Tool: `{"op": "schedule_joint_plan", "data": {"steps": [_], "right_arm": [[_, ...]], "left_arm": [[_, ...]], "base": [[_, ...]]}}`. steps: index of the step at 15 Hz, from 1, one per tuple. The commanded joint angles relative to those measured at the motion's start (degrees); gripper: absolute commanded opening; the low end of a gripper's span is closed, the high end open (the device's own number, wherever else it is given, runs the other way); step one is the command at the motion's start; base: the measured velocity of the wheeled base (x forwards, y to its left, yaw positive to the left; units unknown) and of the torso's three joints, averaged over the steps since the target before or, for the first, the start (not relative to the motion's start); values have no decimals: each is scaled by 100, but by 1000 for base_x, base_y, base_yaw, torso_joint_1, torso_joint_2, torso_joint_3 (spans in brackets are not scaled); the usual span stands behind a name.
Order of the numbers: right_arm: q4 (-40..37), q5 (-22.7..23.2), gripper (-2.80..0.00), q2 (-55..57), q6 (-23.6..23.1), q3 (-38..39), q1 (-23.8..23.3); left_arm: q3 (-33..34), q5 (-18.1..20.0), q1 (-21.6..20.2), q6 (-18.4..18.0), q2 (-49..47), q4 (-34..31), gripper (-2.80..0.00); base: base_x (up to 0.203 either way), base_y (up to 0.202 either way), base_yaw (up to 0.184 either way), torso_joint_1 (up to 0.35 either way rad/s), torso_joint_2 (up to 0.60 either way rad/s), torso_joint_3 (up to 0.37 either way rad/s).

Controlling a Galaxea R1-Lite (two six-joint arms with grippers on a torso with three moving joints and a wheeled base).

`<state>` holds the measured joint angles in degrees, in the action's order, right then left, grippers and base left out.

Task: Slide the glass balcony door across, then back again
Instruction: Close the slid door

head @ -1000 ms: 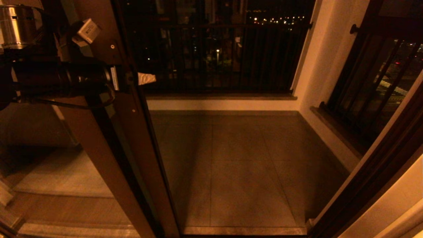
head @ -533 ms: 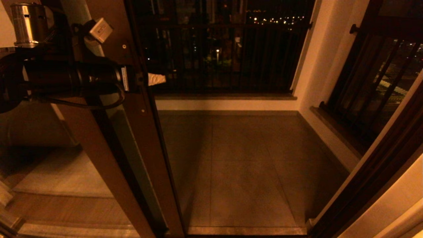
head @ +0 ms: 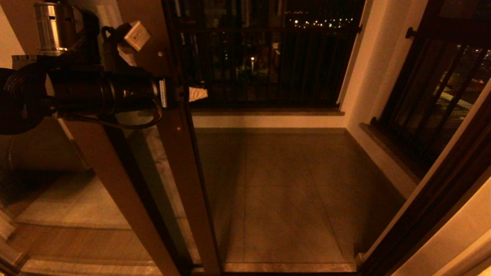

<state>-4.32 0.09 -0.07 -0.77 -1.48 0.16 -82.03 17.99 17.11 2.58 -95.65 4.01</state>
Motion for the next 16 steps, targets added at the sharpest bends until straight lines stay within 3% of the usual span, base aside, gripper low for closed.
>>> {"op": "schedule_joint_plan", "data": {"steps": [1, 7, 16], "right_arm": [[1, 0, -280, 7, -2, -2, 2], [1, 0, -280, 7, -2, -2, 2], [1, 0, -280, 7, -2, -2, 2]], "left_arm": [[-15, -38, 118, 11, -24, -23, 0], [16, -668, 455, 14, -15, -27, 0], [29, -745, 607, 23, 37, -32, 0]], "base": [[0, 0, 0, 0, 0, 0], [0, 0, 0, 0, 0, 0], [0, 0, 0, 0, 0, 0]]}}
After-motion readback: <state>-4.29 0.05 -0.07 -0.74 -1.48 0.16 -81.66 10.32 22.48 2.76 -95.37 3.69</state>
